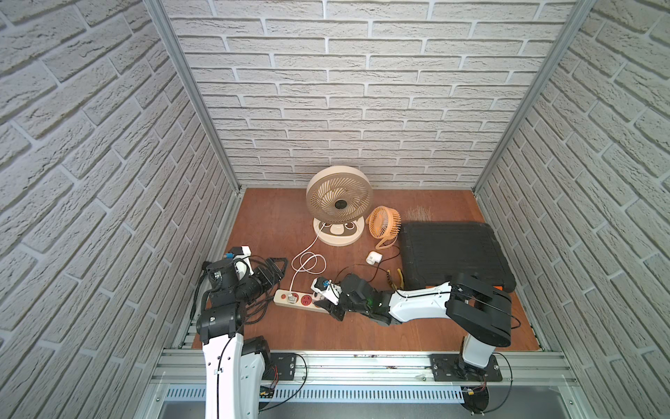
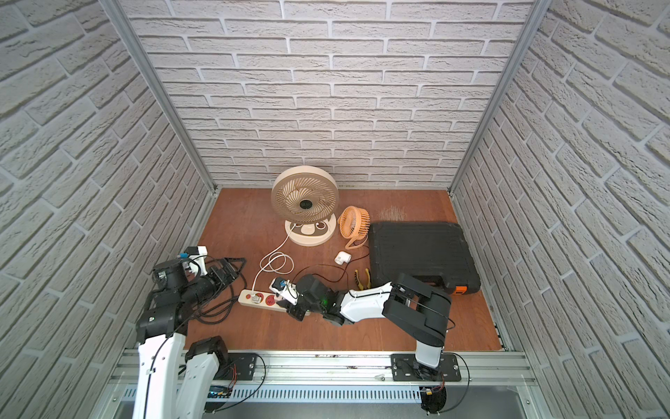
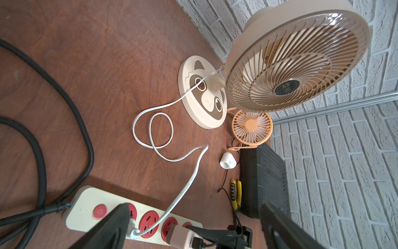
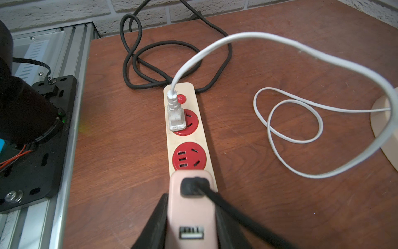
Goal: Plug the desk fan into the power strip
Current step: Insert the plug into the socket.
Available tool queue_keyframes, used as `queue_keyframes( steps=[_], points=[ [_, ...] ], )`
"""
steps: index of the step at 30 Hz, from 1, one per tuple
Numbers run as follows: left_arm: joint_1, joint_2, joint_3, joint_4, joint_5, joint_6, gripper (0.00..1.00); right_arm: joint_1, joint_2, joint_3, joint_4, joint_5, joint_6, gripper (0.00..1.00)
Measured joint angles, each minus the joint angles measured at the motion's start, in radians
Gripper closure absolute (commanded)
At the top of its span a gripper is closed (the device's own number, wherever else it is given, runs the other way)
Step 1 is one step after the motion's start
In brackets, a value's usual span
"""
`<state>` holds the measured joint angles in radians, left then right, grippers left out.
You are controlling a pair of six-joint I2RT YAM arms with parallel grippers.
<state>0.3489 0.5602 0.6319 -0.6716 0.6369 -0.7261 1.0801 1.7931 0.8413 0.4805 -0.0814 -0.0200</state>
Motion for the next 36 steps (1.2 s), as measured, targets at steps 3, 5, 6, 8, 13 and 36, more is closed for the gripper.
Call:
queue_keyframes(
  steps=[3,5,6,8,13,36],
  points=[
    [0.0,-0.003,0.0,0.003,0.006,0.0,0.02,0.0,0.0,0.002,-0.003,0.002,0.001,0.97],
    [0.0,-0.005,0.0,0.005,0.008,0.0,0.02,0.0,0.0,0.002,-0.002,0.002,0.002,0.97],
    [0.0,-0.006,0.0,0.006,0.01,0.0,0.02,0.0,0.0,0.002,-0.001,0.002,0.002,0.97],
    [0.0,-0.01,0.0,0.006,0.012,0.0,0.02,0.0,0.0,0.0,0.002,0.001,0.005,0.97],
    [0.0,-0.018,0.0,0.01,0.022,0.0,0.02,-0.002,0.002,-0.014,0.029,-0.005,0.006,0.97],
    [-0.095,-0.059,-0.009,0.059,0.071,0.019,0.02,-0.02,0.048,-0.021,0.119,-0.084,-0.052,0.97]
  ],
)
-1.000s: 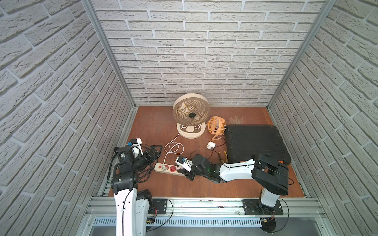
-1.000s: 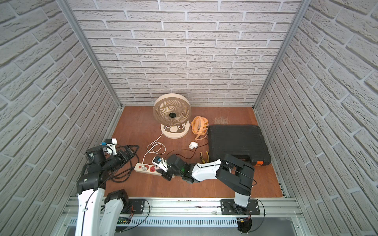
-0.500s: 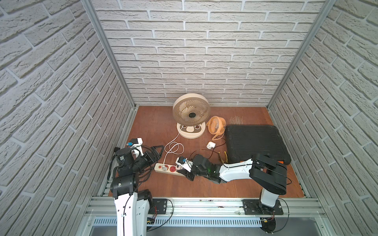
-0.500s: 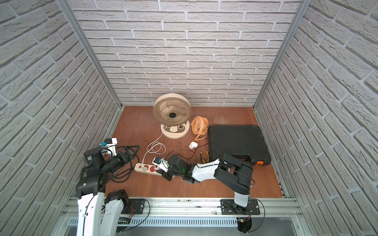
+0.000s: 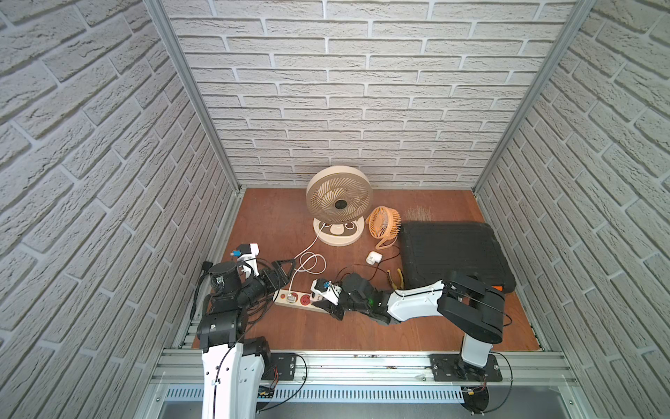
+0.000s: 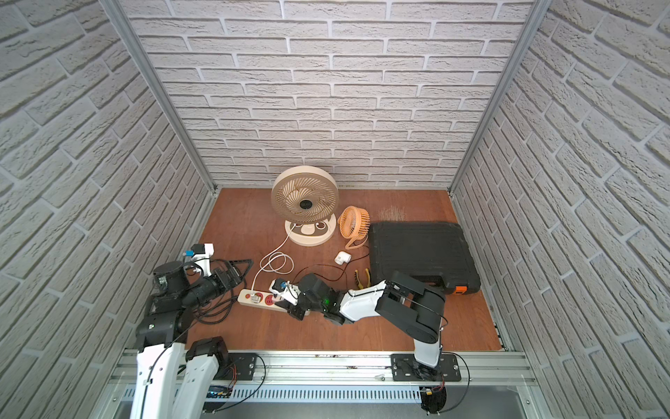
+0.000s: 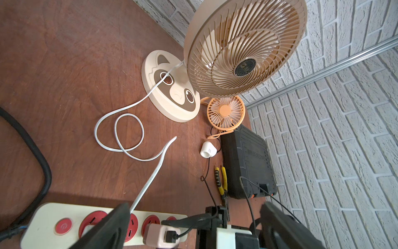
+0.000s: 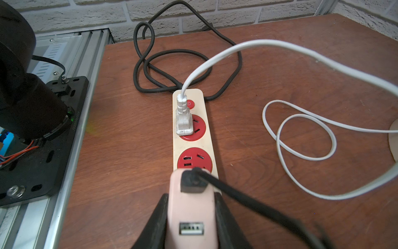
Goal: Plug the desk fan into the power strip
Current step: Insert the plug into the socket.
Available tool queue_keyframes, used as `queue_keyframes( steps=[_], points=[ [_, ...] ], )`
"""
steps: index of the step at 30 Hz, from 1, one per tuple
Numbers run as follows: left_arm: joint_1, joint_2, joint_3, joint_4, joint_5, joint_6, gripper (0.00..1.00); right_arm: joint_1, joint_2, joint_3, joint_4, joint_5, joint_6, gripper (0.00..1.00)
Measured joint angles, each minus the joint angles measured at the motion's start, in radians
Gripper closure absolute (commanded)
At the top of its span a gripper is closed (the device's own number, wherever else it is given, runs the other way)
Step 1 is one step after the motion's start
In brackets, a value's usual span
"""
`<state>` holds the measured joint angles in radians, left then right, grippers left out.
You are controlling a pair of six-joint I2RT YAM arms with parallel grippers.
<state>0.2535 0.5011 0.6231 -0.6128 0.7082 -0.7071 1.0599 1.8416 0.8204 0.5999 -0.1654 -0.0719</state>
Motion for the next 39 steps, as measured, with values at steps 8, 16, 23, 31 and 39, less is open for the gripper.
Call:
queue_keyframes(
  steps=[8,16,23,31,39],
  points=[
    [-0.024,0.001,-0.007,0.008,-0.02,0.0,0.02,0.0,0.0,-0.015,0.024,0.011,-0.006,0.97],
    [-0.103,-0.011,-0.007,0.005,-0.066,0.0,0.02,0.0,0.0,-0.044,0.072,0.018,0.009,0.97],
    [-0.16,-0.013,-0.007,-0.013,-0.116,0.0,0.02,0.0,0.0,-0.026,0.032,0.022,0.004,0.97],
    [-0.165,-0.033,-0.007,-0.032,-0.137,0.0,0.03,0.01,0.002,-0.02,0.001,0.048,-0.022,0.97],
    [-0.166,-0.033,-0.007,-0.034,-0.141,-0.001,0.05,0.011,0.005,-0.031,0.011,0.052,-0.023,0.97]
  ],
)
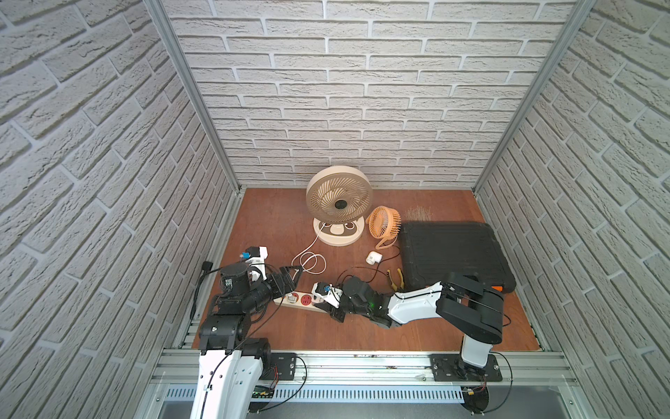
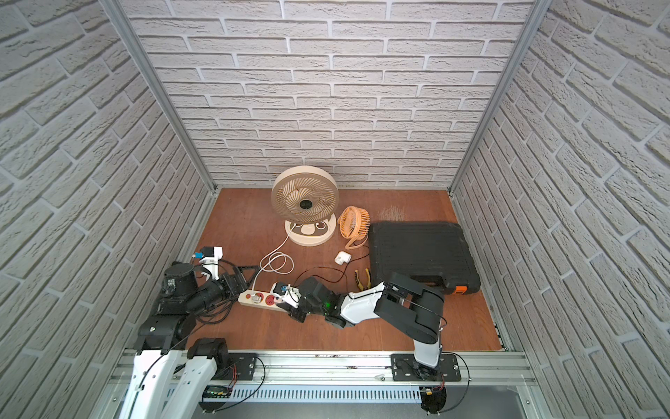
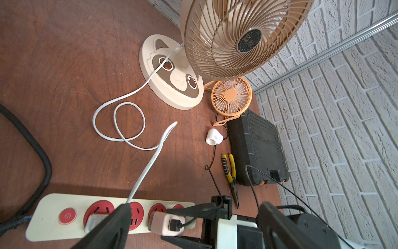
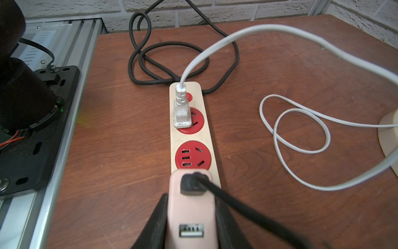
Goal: Plug the desk fan into the power strip
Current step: Insert the plug into the socket.
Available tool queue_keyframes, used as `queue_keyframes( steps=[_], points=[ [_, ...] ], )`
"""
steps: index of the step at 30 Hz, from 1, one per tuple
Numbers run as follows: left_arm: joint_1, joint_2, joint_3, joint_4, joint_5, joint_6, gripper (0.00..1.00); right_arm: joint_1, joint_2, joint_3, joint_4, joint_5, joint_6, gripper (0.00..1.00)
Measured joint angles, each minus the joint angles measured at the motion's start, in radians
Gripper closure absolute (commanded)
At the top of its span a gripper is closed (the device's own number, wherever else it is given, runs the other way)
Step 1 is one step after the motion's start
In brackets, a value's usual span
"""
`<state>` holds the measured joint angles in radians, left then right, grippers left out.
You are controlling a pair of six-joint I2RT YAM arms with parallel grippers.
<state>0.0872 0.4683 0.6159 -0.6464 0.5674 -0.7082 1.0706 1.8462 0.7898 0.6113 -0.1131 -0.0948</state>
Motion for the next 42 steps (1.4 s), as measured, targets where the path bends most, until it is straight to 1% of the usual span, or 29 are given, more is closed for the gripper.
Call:
queue_keyframes(
  steps=[4,5,6,7,9,10,12,20,24,28,32,34,35,36,38,42],
  points=[
    [-0.005,0.0,0.0,0.0,0.0,-0.001,0.08,0.0,-0.003,0.002,-0.007,0.001,0.0,0.97],
    [-0.006,0.0,0.0,0.0,0.0,-0.002,0.09,0.0,-0.006,0.003,-0.014,0.002,0.0,0.91],
    [-0.008,0.0,0.0,0.0,0.0,-0.002,0.09,0.0,-0.011,0.007,-0.024,0.003,0.0,0.81],
    [-0.008,0.0,0.0,0.0,0.0,-0.003,0.1,0.0,-0.016,0.011,-0.037,0.006,0.0,0.77],
    [-0.01,0.0,0.0,-0.005,0.0,-0.002,0.1,0.0,-0.027,0.018,-0.074,0.012,0.0,0.75],
    [-0.01,0.001,0.001,-0.011,0.0,-0.002,0.1,0.0,-0.034,0.023,-0.095,0.016,0.0,0.72],
    [-0.013,0.006,0.005,-0.026,0.0,0.0,0.11,0.0,-0.05,0.035,-0.15,0.026,0.001,0.63],
    [-0.013,0.008,0.01,-0.053,0.0,0.001,0.12,-0.006,-0.077,0.04,-0.33,0.077,0.009,0.48],
    [-0.014,0.008,0.01,-0.058,0.003,0.001,0.16,-0.007,-0.097,0.04,-0.371,0.087,0.016,0.42],
    [-0.019,0.005,0.011,-0.062,0.006,0.0,0.27,-0.007,-0.15,0.04,-0.394,0.086,0.03,0.37],
    [-0.026,-0.01,0.012,-0.073,0.009,-0.006,0.46,-0.007,-0.202,0.041,-0.41,0.074,0.039,0.27],
    [-0.029,-0.013,0.013,-0.081,0.013,-0.008,0.55,-0.007,-0.217,0.041,-0.422,0.066,0.046,0.14],
    [-0.032,-0.012,0.013,-0.084,0.013,-0.01,0.59,-0.007,-0.222,0.041,-0.428,0.062,0.05,0.03],
    [-0.035,-0.011,0.013,-0.087,0.015,-0.012,0.61,-0.007,-0.228,0.041,-0.436,0.06,0.057,0.0],
    [-0.046,-0.011,0.013,-0.089,0.016,-0.018,0.66,-0.007,-0.241,0.041,-0.451,0.056,0.062,0.0],
    [-0.09,-0.009,0.012,-0.09,0.009,-0.027,0.8,-0.007,-0.282,0.035,-0.462,0.055,0.09,0.0]
  ],
)
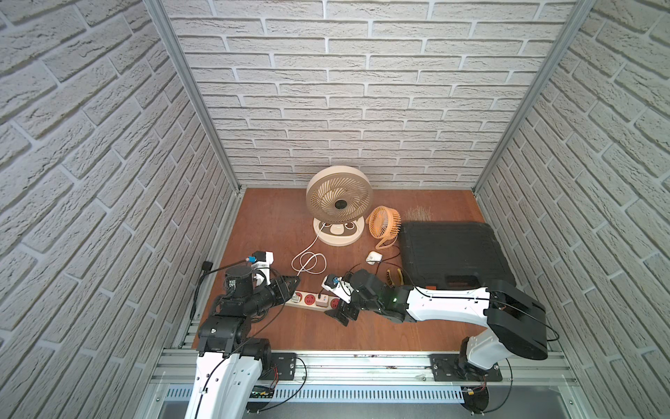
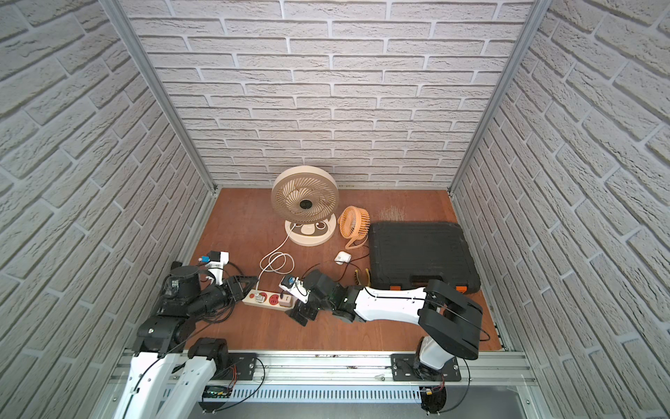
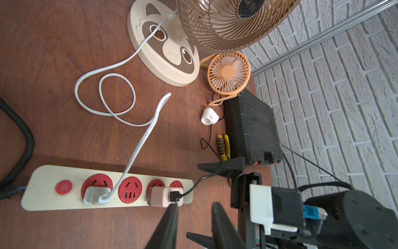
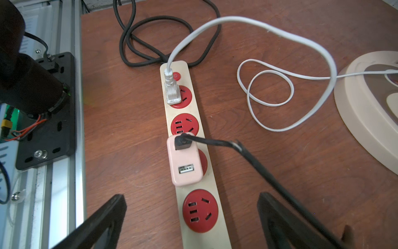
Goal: Plug the desk fan into the power strip
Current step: Insert the plug into the socket.
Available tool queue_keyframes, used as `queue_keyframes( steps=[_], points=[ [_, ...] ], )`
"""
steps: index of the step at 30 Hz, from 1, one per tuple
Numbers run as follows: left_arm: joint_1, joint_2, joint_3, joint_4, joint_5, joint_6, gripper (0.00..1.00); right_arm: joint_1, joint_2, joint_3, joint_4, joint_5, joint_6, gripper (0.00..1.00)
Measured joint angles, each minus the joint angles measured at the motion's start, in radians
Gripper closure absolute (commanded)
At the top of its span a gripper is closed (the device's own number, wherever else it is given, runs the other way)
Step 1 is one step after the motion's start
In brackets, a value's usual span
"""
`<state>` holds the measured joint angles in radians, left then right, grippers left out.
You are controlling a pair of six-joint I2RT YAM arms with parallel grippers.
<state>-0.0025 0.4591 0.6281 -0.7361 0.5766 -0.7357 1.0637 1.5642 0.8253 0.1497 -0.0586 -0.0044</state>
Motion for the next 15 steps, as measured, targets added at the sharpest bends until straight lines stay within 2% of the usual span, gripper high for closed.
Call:
queue_keyframes(
  steps=[4,9,15],
  points=[
    [-0.074,0.021,-0.009,0.004,-0.032,-0.012,0.88,-0.011,-0.029,-0.01,0.006,-0.055,0.053,0.0],
    [-0.18,0.064,-0.055,0.027,-0.101,-0.037,0.95,-0.035,0.017,0.049,-0.039,-0.11,0.068,0.0],
    [-0.27,0.108,-0.091,0.072,-0.189,-0.066,1.0,-0.05,0.108,0.115,-0.072,-0.135,0.06,0.16]
  ],
)
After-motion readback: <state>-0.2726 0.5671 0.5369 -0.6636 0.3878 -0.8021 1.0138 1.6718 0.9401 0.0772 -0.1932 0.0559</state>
